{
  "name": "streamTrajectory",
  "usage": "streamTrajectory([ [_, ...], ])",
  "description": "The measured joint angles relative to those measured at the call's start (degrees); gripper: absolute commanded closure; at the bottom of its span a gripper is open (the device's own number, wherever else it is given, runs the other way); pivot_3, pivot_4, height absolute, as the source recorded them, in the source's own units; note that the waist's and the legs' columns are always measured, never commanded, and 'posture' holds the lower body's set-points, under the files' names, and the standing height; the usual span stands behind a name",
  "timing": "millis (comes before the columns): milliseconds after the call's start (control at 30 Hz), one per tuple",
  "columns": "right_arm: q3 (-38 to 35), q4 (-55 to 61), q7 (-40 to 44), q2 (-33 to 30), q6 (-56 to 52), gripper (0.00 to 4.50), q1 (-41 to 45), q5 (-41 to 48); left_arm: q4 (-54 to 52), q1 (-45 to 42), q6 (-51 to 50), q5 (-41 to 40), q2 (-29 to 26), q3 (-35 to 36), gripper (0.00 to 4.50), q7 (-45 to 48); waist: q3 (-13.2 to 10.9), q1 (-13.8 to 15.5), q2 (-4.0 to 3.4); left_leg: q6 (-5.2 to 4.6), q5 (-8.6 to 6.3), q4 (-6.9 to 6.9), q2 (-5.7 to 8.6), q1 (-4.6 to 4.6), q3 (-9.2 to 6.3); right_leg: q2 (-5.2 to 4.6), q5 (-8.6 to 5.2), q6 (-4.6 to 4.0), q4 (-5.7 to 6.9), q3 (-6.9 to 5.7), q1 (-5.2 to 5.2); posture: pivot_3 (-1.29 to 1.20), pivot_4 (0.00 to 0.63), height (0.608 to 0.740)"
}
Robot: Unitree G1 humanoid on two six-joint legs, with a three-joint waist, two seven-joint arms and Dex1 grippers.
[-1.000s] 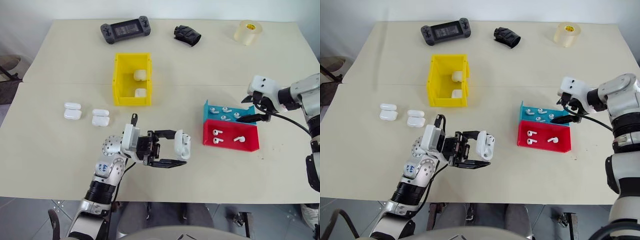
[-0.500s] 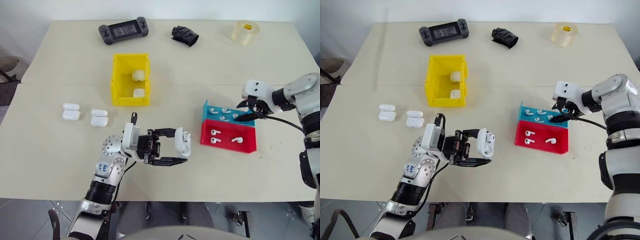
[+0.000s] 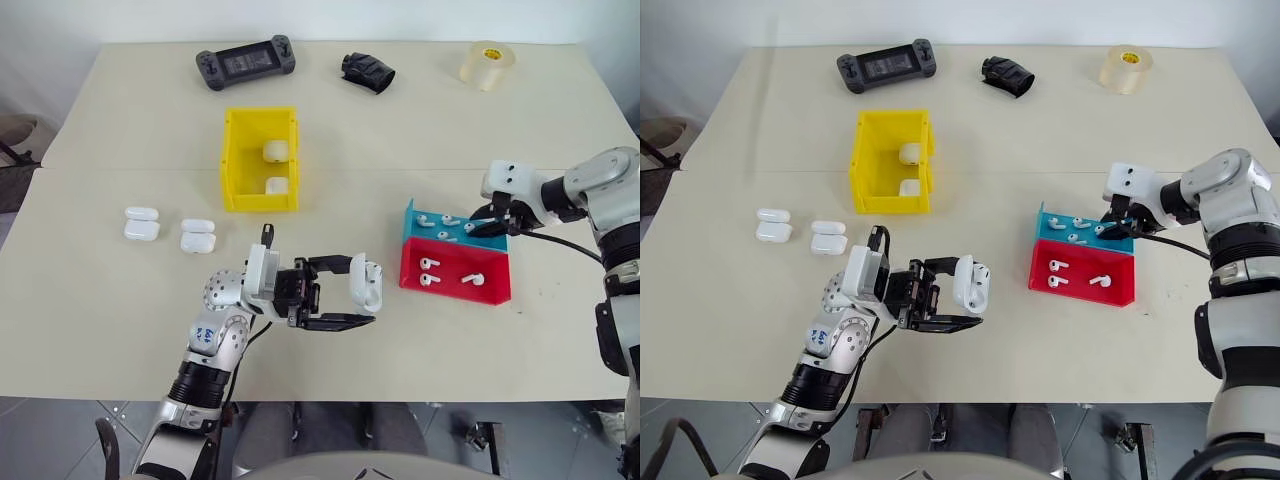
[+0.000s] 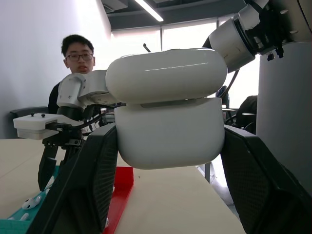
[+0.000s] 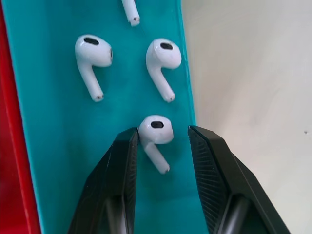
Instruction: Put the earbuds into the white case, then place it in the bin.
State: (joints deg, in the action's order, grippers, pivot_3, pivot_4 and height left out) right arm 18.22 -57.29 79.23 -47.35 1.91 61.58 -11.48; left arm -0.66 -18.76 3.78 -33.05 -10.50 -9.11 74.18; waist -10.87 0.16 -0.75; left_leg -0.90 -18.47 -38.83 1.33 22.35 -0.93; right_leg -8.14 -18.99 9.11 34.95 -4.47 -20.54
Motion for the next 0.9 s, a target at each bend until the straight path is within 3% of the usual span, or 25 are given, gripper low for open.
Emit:
streamTrajectory([
  [233, -0.22, 0.0, 0.11, 0.28, 0.67, 2.84, -0.02, -0.4, -0.84, -0.09, -0.08, 0.0, -0.11, 0.0, 1.7, -0.3, 0.0, -0.2, 0.0, 0.0, 0.0, 0.01, -0.01, -0.01, -0.01, 0.0, 0.0, 0.0, 0.02, 0.0, 0.0, 0.0, 0.15, 0.74],
  [400, -0.24, 0.08, 0.84, 0.3, 0.69, 3.99, -0.13, -0.48, -0.85, -0.09, -0.1, -0.01, -0.52, 0.0, 1.7, -0.5, 0.0, -0.21, 0.0, 0.0, 0.0, -0.01, -0.01, -0.01, -0.03, 0.0, 0.0, 0.0, 0.03, 0.01, 0.0, 0.0, 0.15, 0.74],
  [733, -4.27, 4.25, 0.73, 0.52, -0.88, 3.99, -3.16, 2.48, -0.76, -0.12, -0.05, -0.08, -0.83, 0.09, 1.7, -0.13, -0.01, -0.19, -0.01, 0.0, 0.0, -0.01, -0.01, 0.01, -0.03, -0.01, 0.0, 0.0, 0.05, 0.04, -0.05, 0.0, 0.15, 0.74],
  [900, -13.8, 21.87, 5.33, -1.69, -8.93, 3.99, -10.43, 14.94, 0.03, -1.01, -0.02, -0.18, -0.86, 0.4, 1.7, 0.3, -0.01, 0.44, -0.02, 0.0, 0.0, -0.03, -0.01, 0.07, -0.08, 0.0, 0.0, 0.0, 0.04, -0.02, -0.06, 0.0, 0.15, 0.74],
])
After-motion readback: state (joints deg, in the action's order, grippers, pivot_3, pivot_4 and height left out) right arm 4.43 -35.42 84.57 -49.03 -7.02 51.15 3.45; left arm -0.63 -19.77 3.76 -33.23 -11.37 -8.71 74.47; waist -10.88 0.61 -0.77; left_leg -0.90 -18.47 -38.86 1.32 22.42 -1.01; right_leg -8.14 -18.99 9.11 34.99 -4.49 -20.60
